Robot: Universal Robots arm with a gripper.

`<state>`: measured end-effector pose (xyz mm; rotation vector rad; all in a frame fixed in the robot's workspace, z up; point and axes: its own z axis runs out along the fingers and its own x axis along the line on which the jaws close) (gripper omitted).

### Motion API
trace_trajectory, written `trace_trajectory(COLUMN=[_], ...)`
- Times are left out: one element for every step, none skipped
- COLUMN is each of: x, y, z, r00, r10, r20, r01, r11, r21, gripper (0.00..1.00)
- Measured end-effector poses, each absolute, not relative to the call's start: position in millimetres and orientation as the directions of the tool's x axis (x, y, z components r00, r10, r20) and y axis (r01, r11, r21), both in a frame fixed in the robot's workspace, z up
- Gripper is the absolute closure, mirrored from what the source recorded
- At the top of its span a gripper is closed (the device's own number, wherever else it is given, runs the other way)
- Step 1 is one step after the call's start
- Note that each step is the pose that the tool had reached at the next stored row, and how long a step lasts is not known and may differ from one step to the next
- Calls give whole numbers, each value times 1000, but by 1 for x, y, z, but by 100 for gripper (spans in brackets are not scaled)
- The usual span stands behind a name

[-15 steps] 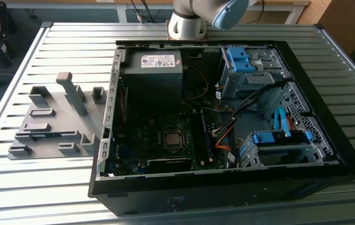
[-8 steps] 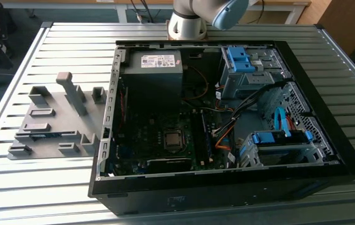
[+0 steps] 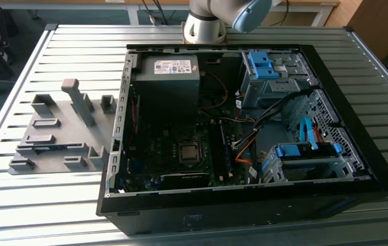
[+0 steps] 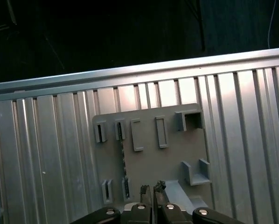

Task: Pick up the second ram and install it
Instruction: 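Pick up the second ram and move it above second insertion slot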

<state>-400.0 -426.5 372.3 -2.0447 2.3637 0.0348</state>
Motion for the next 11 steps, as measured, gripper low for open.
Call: trace_trajectory(x=[-400,-400,-400,-400,-400,-400,-400,-400,-400,-400,-400], y=[-427,-427,-427,-428,-428,-428,-428,-428,-428,-428,-428], z=[371,370,369,368,367,366,365,364,362,360,359], r00=[-144,-144,-144,-144,-144,-144,-144,-144,-144,-144,-144], r10=[-989,-989,-989,-989,-989,-989,-989,-989,-989,-989,-989], r20=[-27,-27,-27,-27,-27,-27,-27,-27,-27,-27,-27], r01=[-990,-990,-990,-990,-990,-990,-990,-990,-990,-990,-990], r11=[144,144,144,144,144,144,144,144,144,144,144], r21=[6,6,6,6,6,6,6,6,6,6,6], gripper=[83,83,83,81,81,75,75,75,75,75,75])
